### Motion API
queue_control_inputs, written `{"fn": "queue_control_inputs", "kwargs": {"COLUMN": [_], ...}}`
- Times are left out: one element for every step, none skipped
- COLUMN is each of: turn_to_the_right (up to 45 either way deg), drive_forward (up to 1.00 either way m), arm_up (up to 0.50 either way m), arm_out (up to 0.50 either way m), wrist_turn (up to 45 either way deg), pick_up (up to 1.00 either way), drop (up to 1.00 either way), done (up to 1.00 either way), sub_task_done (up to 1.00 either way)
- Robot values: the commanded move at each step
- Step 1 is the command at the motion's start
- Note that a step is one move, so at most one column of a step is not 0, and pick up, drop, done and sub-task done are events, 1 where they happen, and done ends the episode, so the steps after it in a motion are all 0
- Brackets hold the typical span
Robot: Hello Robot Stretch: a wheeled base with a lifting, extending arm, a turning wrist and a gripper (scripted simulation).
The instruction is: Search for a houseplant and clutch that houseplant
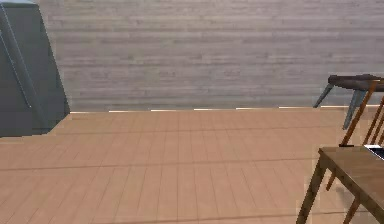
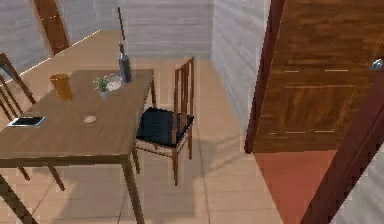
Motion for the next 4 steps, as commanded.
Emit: {"fn": "queue_control_inputs", "kwargs": {"turn_to_the_right": [-3.0, 0.0, 45.0, 36.0], "drive_forward": [0.0, 0.35, 0.0, 0.0], "arm_up": [0.0, 0.0, 0.0, 0.0], "arm_out": [0.0, 0.0, 0.0, 0.0], "wrist_turn": [0.0, 0.0, 0.0, 0.0], "pick_up": [0.0, 0.0, 0.0, 0.0], "drop": [0.0, 0.0, 0.0, 0.0], "done": [0.0, 0.0, 0.0, 0.0], "sub_task_done": [0.0, 0.0, 0.0, 0.0]}}
